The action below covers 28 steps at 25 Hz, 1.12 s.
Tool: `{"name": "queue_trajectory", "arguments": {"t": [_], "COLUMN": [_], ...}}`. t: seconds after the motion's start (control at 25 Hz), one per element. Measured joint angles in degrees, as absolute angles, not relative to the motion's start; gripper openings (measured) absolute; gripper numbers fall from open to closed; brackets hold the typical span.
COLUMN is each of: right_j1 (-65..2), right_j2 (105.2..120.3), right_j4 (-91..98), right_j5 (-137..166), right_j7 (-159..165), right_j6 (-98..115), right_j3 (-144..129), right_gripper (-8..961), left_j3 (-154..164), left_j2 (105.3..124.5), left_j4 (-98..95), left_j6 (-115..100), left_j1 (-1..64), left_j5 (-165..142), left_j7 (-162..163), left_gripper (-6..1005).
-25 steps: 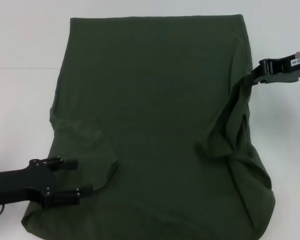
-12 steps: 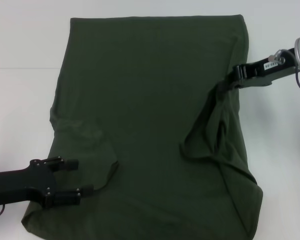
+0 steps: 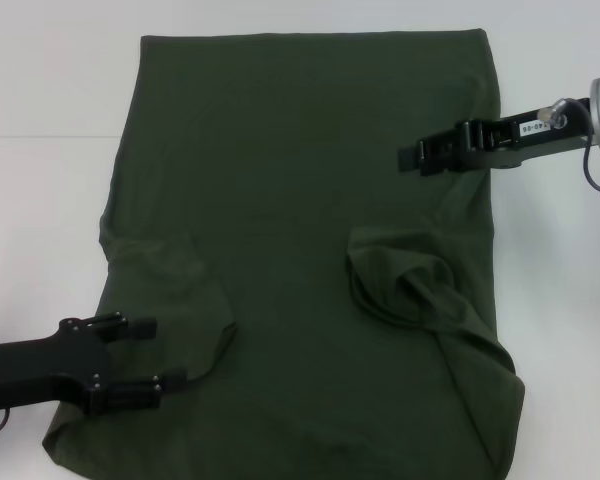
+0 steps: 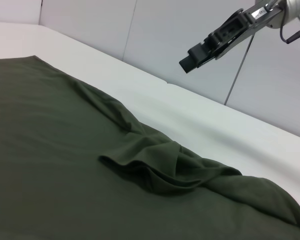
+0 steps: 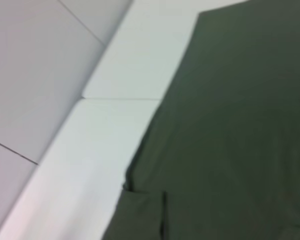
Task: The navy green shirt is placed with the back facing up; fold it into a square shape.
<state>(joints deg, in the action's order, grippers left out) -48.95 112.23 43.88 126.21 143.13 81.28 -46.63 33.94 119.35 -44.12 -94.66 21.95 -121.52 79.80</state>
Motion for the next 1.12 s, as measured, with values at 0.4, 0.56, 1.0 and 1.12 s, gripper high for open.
{"name": "queue_trajectory", "arguments": {"t": [0.4, 0.56, 1.0, 1.12], "right_j1": [-36.88, -29.25, -17.11, -16.74], "right_j2": [112.74, 113.91, 115.31, 115.85], "right_j4": [44.55, 44.50, 43.92, 43.80], "right_j5": [118.52, 114.77, 115.08, 117.86], "right_j7": [122.82, 110.47, 98.98, 97.93], "right_j6": [90.24, 93.78, 94.13, 93.15], "right_j3": [-43.74, -39.08, -30.12, -29.87], "right_gripper": [701, 749, 795, 794], "left_j3": [29.23, 27.44, 27.16, 27.13], "left_j2": [119.24, 119.10, 119.01, 118.92], "left_j4": [-42.13, -41.38, -40.45, -39.30], "left_j6": [-94.80, -94.98, -95.38, -95.16], "left_j1": [22.25, 22.43, 22.49, 22.72], "left_j5": [-121.08, -120.63, -118.98, -118.91], "left_j7": [80.15, 81.05, 85.37, 85.37], "left_gripper": [887, 887, 887, 888]}}
